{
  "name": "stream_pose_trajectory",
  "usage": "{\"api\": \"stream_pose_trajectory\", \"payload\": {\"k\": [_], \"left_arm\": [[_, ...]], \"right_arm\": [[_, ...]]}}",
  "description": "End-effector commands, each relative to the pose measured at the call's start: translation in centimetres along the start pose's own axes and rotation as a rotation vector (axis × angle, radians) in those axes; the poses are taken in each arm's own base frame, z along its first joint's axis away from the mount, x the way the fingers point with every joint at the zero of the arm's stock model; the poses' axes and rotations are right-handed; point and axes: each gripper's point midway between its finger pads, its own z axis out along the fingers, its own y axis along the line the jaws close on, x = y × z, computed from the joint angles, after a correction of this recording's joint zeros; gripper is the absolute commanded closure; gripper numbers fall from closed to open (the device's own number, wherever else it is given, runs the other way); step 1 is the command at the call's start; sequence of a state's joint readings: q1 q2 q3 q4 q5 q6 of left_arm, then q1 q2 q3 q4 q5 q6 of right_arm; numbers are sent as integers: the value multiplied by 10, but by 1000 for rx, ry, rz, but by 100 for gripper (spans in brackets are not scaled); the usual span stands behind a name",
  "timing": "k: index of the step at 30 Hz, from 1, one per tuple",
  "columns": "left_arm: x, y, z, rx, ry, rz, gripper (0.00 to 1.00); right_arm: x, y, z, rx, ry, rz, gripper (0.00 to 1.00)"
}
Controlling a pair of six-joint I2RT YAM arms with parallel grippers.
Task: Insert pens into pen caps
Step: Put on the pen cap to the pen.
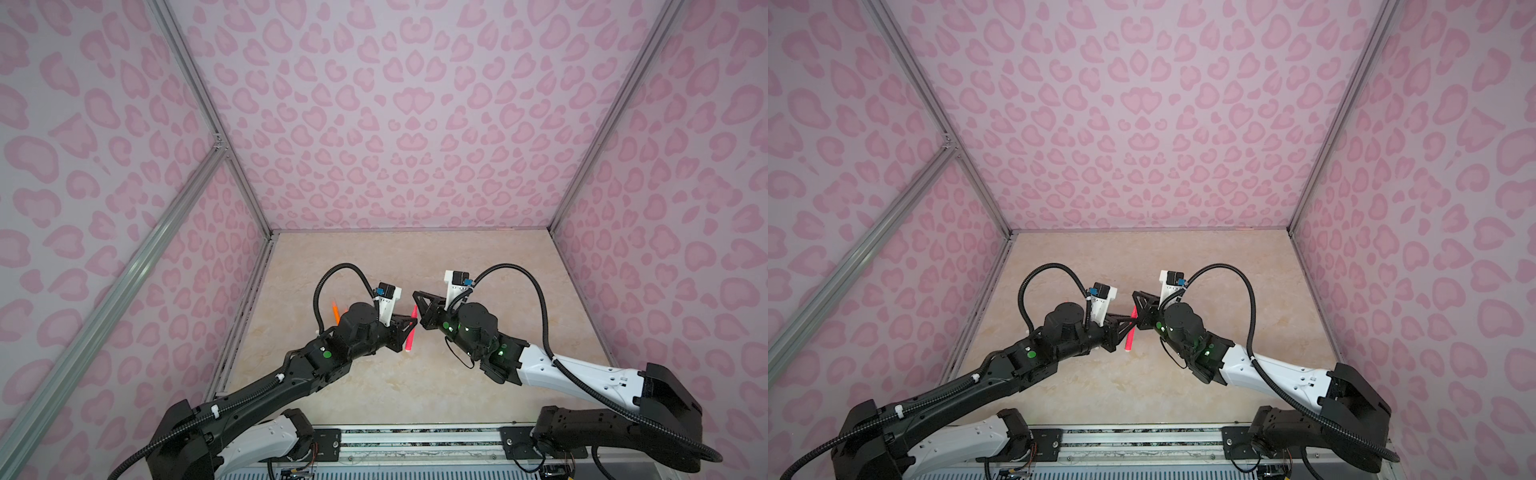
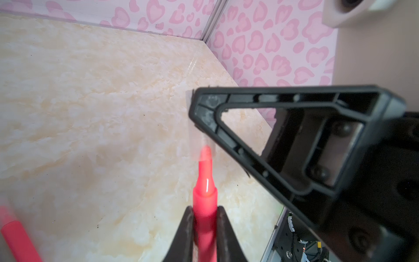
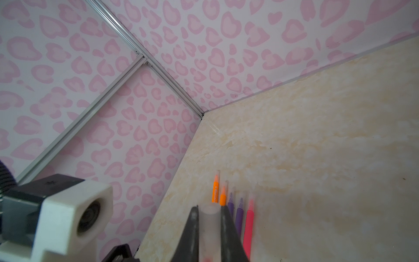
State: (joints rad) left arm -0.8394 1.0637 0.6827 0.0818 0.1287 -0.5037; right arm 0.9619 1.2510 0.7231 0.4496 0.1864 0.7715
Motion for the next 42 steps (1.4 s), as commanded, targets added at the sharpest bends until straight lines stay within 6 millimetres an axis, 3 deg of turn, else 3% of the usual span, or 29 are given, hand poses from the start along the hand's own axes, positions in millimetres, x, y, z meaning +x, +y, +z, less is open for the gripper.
{"api": "stream_pose_trajectory", "payload": {"k": [1,16,23,30,36,42], "left_arm": [[-8,0,0,-5,-30,-4,97],[-24,14,-19,38,-88,-96,97],[-30,6,-24,143,-118,-126,97],[-33,14,-27,180,-129,-184,97],[-36,11,-33,198,-150,-176,97],[-39,11,-38,199,-166,-174,97]], "right_arm": [[2,2,1,-14,-5,16,95],[30,13,-2,-112,33,65,100],[33,30,-18,-215,9,86,100],[44,50,-40,-327,-7,66,100],[50,55,-50,-397,-22,62,100],[65,50,-47,-421,4,86,100]]}}
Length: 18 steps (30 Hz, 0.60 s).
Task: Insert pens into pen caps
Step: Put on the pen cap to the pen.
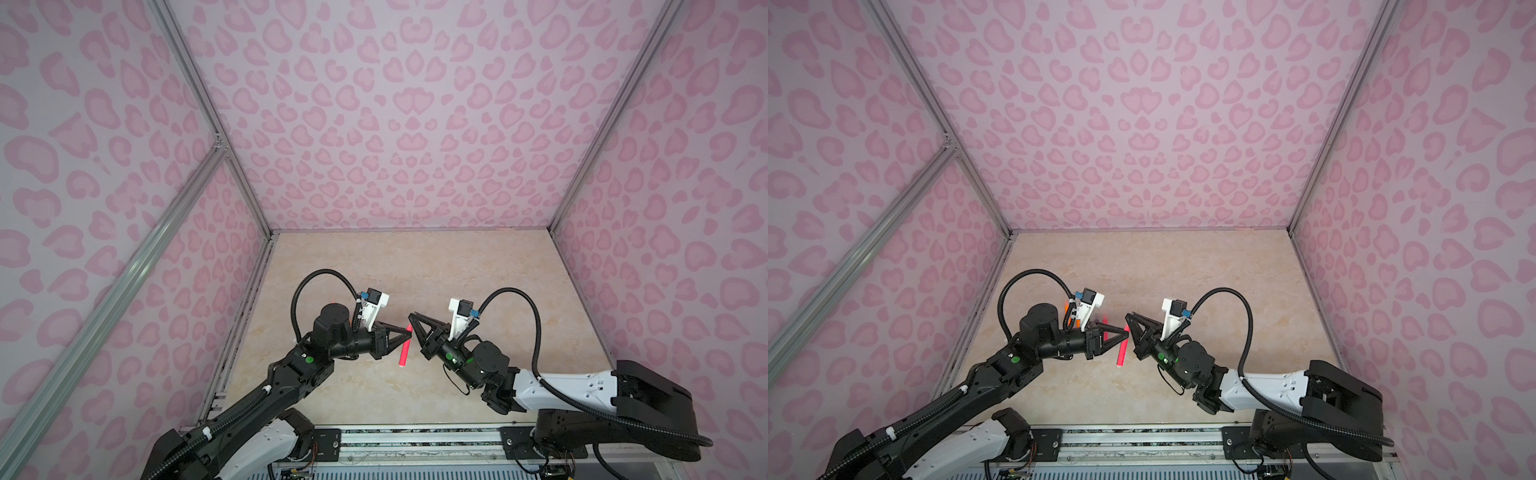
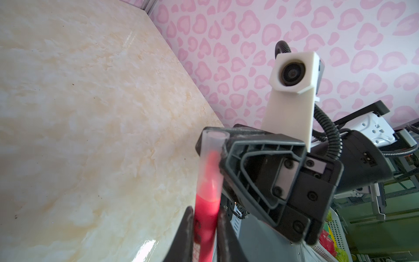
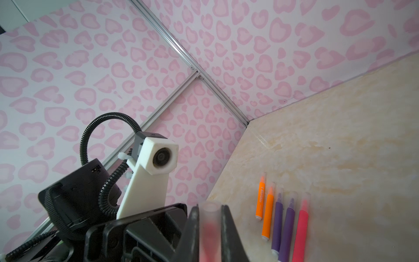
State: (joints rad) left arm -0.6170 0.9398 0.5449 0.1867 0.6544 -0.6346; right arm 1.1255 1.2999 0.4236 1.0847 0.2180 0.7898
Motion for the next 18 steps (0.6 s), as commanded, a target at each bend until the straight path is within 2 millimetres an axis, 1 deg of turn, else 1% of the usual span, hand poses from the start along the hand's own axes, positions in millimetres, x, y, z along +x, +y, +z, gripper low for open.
{"api": "stream_pose_trajectory", "payload": {"k": [1,5,10,14,16,18], "left_arm": [[-53,12,-11,-112,-251,22,97],[-56,19,-15,-161,-268,22,97],[-58,35,-21,-266,-287,26,97],[-56,46,-26,-337,-289,20,97],[-56,47,-26,-338,-290,21,97],[-56,47,-25,-336,-287,18,97]], "right_arm": [[28,17,-4,-115,118,13,100],[40,5,-2,-34,146,16,100],[55,-8,4,107,184,-5,100],[70,-5,9,99,208,-4,100],[72,-5,10,87,206,-4,100],[68,-2,10,74,191,-12,100]]}}
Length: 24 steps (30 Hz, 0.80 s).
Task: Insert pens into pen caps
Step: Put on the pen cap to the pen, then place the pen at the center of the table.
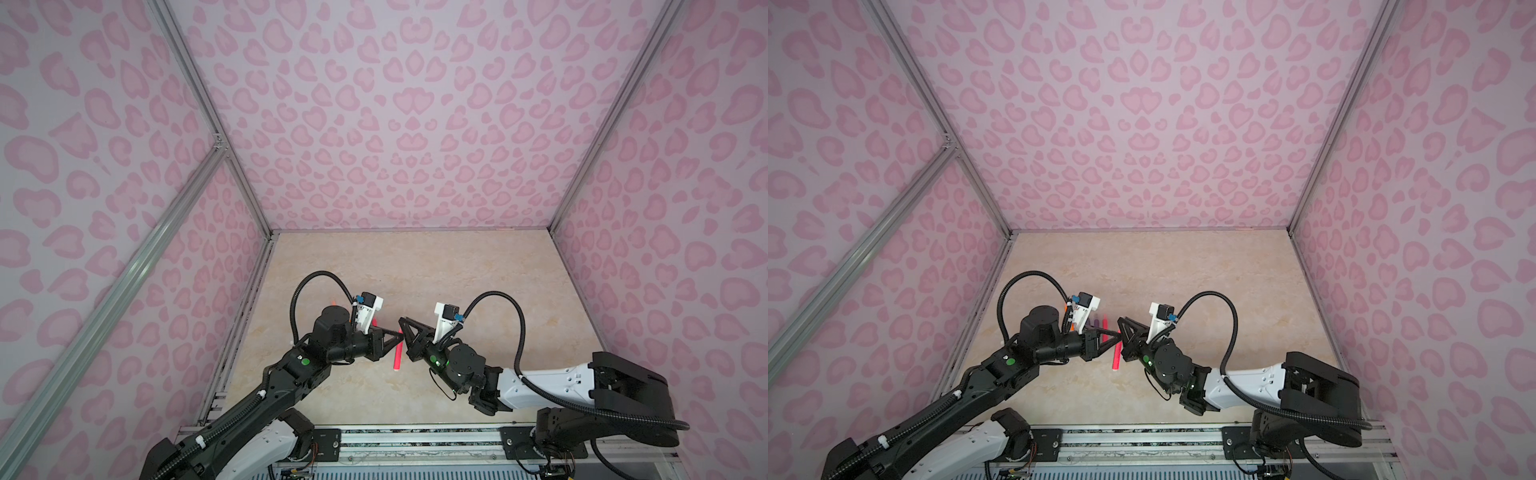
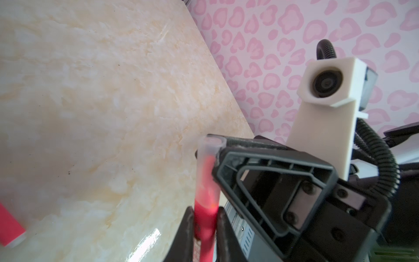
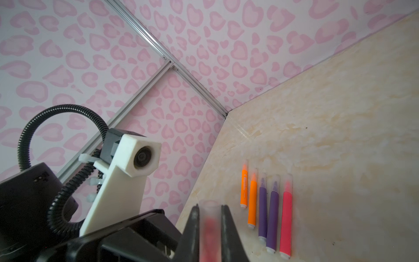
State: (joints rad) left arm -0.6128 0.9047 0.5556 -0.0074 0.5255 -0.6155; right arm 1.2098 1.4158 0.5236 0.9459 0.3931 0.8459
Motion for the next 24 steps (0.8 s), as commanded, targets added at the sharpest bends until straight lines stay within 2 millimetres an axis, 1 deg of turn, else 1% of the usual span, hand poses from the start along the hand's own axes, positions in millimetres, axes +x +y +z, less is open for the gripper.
{"api": "stream_pose_trajectory", "payload": {"k": [1,3,4,5,6,7,8,10,11,14,18,20,24], "left_arm": [[-70,14,-13,-150,-313,52,97],[-70,16,-10,-159,-297,47,97],[-69,20,-7,-171,-285,40,97],[-68,23,-4,-187,-272,34,97],[-68,28,-1,-206,-259,25,97],[-66,35,2,-233,-245,12,97],[-66,40,5,-256,-234,3,97],[-62,56,10,-328,-208,-22,97],[-60,66,11,-377,-191,-36,97],[-51,97,16,-528,-130,-88,97],[-33,132,27,-683,-29,-152,97],[-24,142,36,-721,27,-167,97],[-15,152,47,-792,102,-158,97]], "right_arm": [[32,13,-7,-83,149,-36,100],[26,12,-7,-63,134,-55,100],[21,10,-6,-47,131,-63,90],[16,7,-5,-25,128,-74,74],[11,4,-5,-3,123,-89,62],[4,1,-6,25,115,-106,53],[-4,-5,-8,62,101,-118,36],[-20,-16,-13,126,69,-133,18],[-28,-23,-17,152,52,-138,16],[-51,-40,-32,219,-12,-145,14],[-71,-61,-53,312,-73,-163,13],[-77,-72,-63,351,-93,-162,13],[-87,-84,-77,395,-136,-171,13]]}}
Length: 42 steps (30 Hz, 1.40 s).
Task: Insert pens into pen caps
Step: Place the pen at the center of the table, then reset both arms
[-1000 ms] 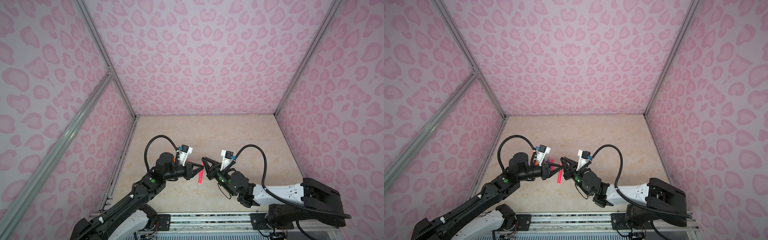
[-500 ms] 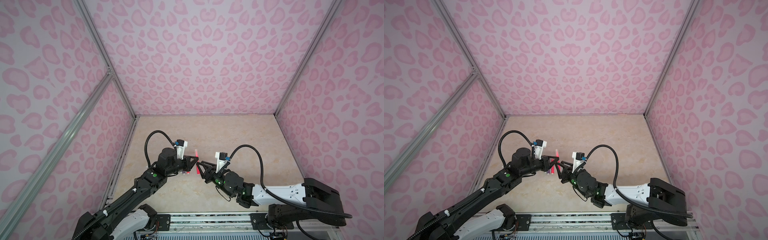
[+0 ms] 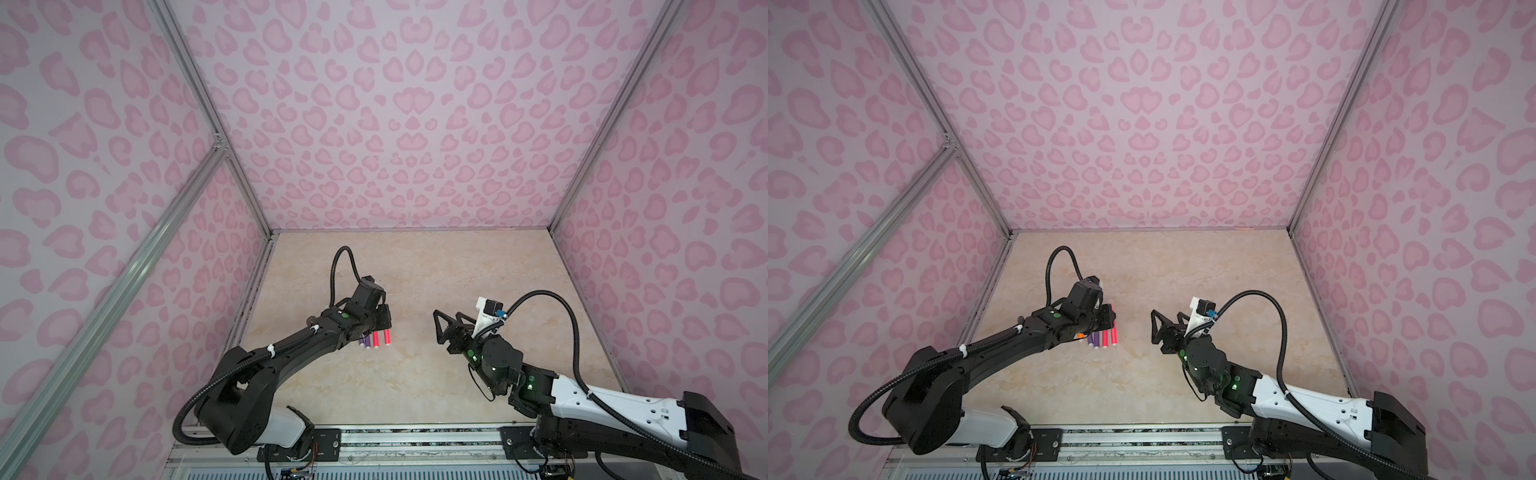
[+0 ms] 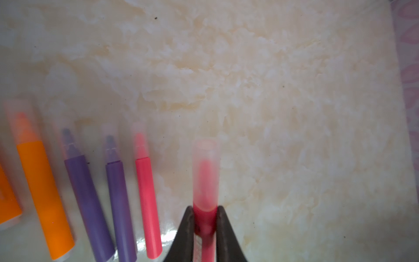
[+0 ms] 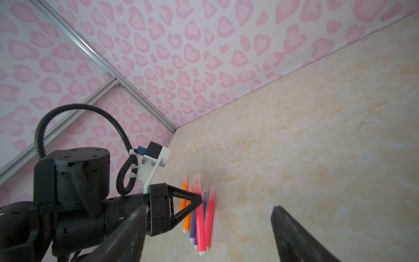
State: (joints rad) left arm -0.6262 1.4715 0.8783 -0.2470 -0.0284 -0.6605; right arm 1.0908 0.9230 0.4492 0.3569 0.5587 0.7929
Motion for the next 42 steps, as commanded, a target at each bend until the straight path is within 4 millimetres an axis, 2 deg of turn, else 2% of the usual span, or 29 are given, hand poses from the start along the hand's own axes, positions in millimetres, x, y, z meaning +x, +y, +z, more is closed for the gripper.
{"api": "stream_pose_trajectory", "payload": {"k": [1,11,18,21,23,24,25,27,30,34,36,37,40,42], "left_arm": [[6,11,7,-109,40,19,97],[32,17,50,-216,192,47,97],[39,17,60,-245,240,67,95],[38,16,60,-244,238,76,77],[35,12,56,-230,223,90,57],[32,9,53,-220,210,97,51],[28,6,48,-206,188,107,44],[18,-2,36,-174,130,129,1],[-2,-14,6,-130,2,161,2],[-33,-19,-60,-60,-267,165,2],[-45,-4,-94,-71,-418,128,2],[-52,13,-113,-120,-506,96,2],[-66,82,-162,-421,-769,-21,4],[-65,124,-176,-618,-902,-58,4]], "right_arm": [[-5,-27,-4,108,-44,-39,13],[-23,-43,-6,188,-69,-109,11],[-29,-48,-8,212,-96,-200,10],[-30,-50,-7,209,-115,-255,8],[-35,-52,-7,227,-114,-293,6],[-39,-55,-7,243,-117,-305,6],[-44,-58,-7,261,-121,-322,6],[-59,-67,-8,309,-152,-324,6],[-88,-83,-19,375,-228,-276,6],[-123,-97,-32,389,-337,-308,4],[-136,-111,-32,391,-356,-347,4],[-142,-121,-31,401,-356,-363,4],[-162,-172,-34,537,-381,-342,4],[-164,-201,-30,613,-341,-383,4]]}}
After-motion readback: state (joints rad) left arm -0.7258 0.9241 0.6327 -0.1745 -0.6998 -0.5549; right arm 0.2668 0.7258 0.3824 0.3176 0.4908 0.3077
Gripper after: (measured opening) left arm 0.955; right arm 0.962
